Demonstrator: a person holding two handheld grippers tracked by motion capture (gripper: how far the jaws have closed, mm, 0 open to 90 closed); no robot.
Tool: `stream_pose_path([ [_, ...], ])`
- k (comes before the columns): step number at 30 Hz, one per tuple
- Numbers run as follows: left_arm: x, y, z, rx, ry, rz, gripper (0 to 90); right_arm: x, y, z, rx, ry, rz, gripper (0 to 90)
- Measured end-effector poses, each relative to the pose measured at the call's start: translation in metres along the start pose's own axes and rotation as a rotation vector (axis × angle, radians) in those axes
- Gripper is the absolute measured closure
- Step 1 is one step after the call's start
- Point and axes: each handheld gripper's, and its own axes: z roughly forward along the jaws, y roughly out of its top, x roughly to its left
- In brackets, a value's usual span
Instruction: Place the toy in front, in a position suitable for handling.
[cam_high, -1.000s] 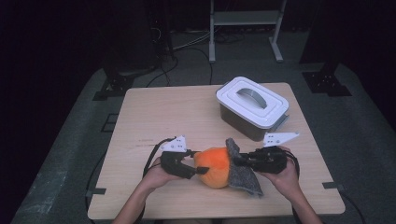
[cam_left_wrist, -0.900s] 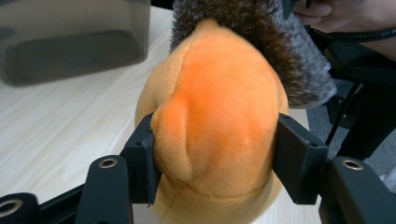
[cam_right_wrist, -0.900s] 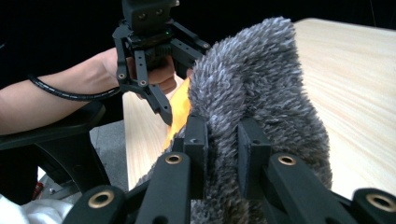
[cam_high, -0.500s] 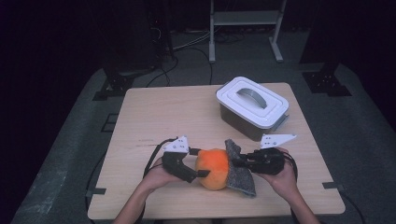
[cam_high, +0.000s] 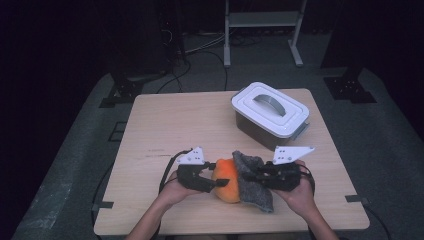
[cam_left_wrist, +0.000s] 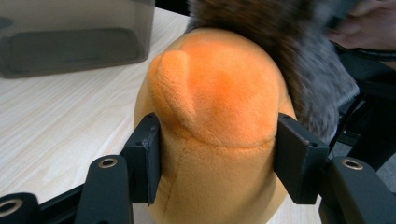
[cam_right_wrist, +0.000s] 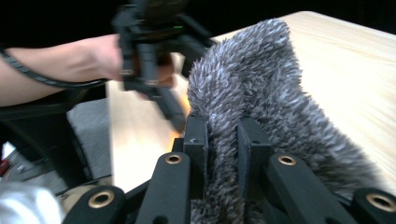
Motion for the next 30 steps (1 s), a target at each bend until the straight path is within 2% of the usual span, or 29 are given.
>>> stream_pose_path([
  [2, 0.000, 0.000, 0.000, 0.001, -0.008, 0.012, 40.1, -0.007, -0.003, -0.006, -0.011, -0.030, 0.022, 75.3],
  [5, 0.000, 0.000, 0.001, -0.003, -0.018, 0.007, 37.2, -0.014, -0.006, -0.009, -0.003, -0.058, 0.038, 75.2],
  [9, 0.000, 0.002, 0.005, 0.003, -0.027, -0.015, 20.9, -0.016, -0.009, -0.008, 0.005, -0.041, 0.058, 75.5],
  [11, -0.002, 0.002, 0.007, 0.007, -0.009, -0.008, 18.3, -0.013, -0.007, -0.007, -0.002, -0.016, 0.056, 75.5],
  [14, -0.002, 0.003, 0.007, 0.004, 0.005, -0.007, 23.1, -0.002, -0.001, -0.002, -0.012, 0.032, 0.033, 75.5],
  [18, -0.004, 0.003, 0.008, -0.018, 0.029, -0.032, 34.7, 0.014, 0.006, 0.009, -0.002, 0.091, -0.018, 75.5],
  [21, -0.005, 0.002, 0.008, -0.016, 0.024, -0.022, 39.3, 0.016, 0.004, 0.014, 0.024, 0.066, -0.043, 75.7],
  [30, -0.005, 0.001, 0.006, -0.012, 0.003, 0.014, 40.6, -0.010, -0.002, -0.012, -0.018, -0.041, 0.023, 75.4],
])
